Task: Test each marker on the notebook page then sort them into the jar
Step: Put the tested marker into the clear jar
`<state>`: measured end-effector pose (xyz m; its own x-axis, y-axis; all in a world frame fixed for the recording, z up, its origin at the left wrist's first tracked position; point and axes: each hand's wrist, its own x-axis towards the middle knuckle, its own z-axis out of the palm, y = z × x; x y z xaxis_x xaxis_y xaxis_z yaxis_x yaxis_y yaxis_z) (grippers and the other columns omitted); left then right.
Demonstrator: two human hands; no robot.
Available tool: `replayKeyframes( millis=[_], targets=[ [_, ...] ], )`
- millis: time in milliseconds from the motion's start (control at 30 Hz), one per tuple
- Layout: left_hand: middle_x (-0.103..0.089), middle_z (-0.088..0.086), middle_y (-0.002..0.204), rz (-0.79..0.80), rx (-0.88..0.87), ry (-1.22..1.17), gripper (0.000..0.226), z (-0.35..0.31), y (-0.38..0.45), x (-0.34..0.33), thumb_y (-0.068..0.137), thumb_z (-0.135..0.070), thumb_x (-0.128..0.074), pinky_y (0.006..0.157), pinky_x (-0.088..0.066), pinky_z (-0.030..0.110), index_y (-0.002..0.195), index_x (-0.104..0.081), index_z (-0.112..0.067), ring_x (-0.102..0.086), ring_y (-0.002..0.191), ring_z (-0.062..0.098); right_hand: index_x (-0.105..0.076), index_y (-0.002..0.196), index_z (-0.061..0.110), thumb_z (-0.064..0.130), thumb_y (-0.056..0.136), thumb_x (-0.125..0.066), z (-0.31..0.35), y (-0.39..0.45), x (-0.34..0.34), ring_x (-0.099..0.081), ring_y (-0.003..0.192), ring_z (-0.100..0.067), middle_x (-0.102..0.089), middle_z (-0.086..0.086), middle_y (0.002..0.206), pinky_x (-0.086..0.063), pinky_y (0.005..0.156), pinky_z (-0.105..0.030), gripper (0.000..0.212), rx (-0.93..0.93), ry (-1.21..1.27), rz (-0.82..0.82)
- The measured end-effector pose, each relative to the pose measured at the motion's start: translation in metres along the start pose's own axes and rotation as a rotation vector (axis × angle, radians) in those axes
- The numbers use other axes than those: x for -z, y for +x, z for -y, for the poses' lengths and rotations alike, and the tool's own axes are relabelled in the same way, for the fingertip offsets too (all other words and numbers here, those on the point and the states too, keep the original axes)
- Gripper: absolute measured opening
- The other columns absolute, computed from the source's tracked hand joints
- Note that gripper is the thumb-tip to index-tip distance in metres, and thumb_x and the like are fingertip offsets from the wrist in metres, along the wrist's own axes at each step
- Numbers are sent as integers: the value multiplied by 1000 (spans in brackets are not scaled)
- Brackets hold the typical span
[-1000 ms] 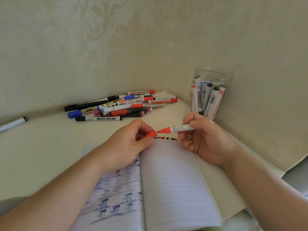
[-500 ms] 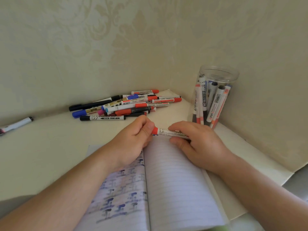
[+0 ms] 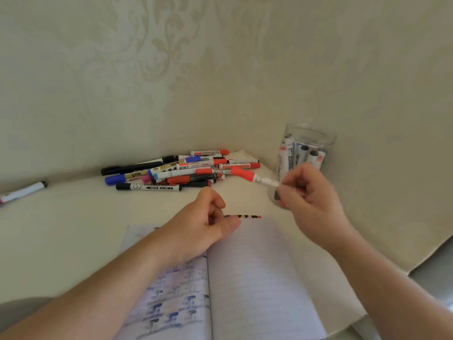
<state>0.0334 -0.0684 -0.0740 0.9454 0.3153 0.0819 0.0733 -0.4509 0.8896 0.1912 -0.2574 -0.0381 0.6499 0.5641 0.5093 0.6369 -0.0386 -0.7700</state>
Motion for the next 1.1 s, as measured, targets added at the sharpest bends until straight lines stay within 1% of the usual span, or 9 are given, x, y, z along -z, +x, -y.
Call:
replayKeyframes(
  millis=[100,200,400,533,633,700,833,1000,1100],
  targets=[
    [-58,-16,95,113,-44,419,40,-7,-3,-2,78,-55,-82,77,-50,25,97,-49,-40,-54,82,1,-65,83,38,17,91,-71,26,28,42,-52,59,-13,-62,12,69,-44,57,-34,24,11,83,-328],
    [-53,-18,100,176,-87,591,34,-13,-7,-4,81,-58,-76,83,-49,26,93,-51,-39,-52,92,2,-67,84,35,27,93,-72,39,65,84,-51,54,-18,-59,5,65,-41,52,-34,13,-3,-17,-421],
    [-50,-17,98,270,-163,690,28,-18,-9,-3,88,-62,-67,80,-43,24,93,-53,-39,-47,89,1,-67,93,28,37,94,-72,46,109,96,-56,67,-15,-63,7,80,-46,60,-30,10,-97,-602,-34],
    [-51,-18,98,235,-189,664,29,-15,-12,-4,87,-62,-68,78,-40,21,95,-52,-39,-47,90,1,-63,105,28,30,89,-78,52,129,83,-63,76,-16,-67,4,88,-51,70,-32,21,-125,-678,-5],
    [-50,-19,96,168,-207,649,31,-10,-16,-6,85,-63,-69,77,-40,20,94,-51,-38,-47,90,0,-69,98,24,29,91,-73,52,135,72,-66,87,-20,-71,4,93,-54,79,-34,9,-130,-832,-2],
    [-50,-19,94,137,-227,638,31,-7,-18,-8,86,-63,-68,74,-36,17,91,-51,-37,-46,90,-1,-73,96,23,30,95,-63,57,129,60,-66,92,-24,-72,2,94,-56,82,-38,13,-25,-916,-8],
    [-51,-17,93,95,-227,597,30,-7,-21,-8,86,-61,-68,72,-37,16,86,-53,-35,-48,88,-1,-76,101,18,23,93,-57,67,99,7,-66,88,-26,-72,-3,94,-54,79,-39,22,411,-829,16],
    [-52,-16,92,83,-224,541,30,-8,-21,-7,84,-59,-72,71,-39,18,84,-57,-33,-49,86,-2,-71,100,23,30,95,-50,19,85,-79,-64,94,-26,-69,-1,99,-55,82,-42,23,136,-837,464],
    [-51,-15,92,79,-228,510,30,-8,-21,-6,84,-58,-74,77,-47,25,85,-60,-31,-50,86,2,-69,123,26,33,100,-54,-5,87,-104,-62,111,-27,-64,-4,123,-54,91,-44,29,94,-844,555]
  ],
)
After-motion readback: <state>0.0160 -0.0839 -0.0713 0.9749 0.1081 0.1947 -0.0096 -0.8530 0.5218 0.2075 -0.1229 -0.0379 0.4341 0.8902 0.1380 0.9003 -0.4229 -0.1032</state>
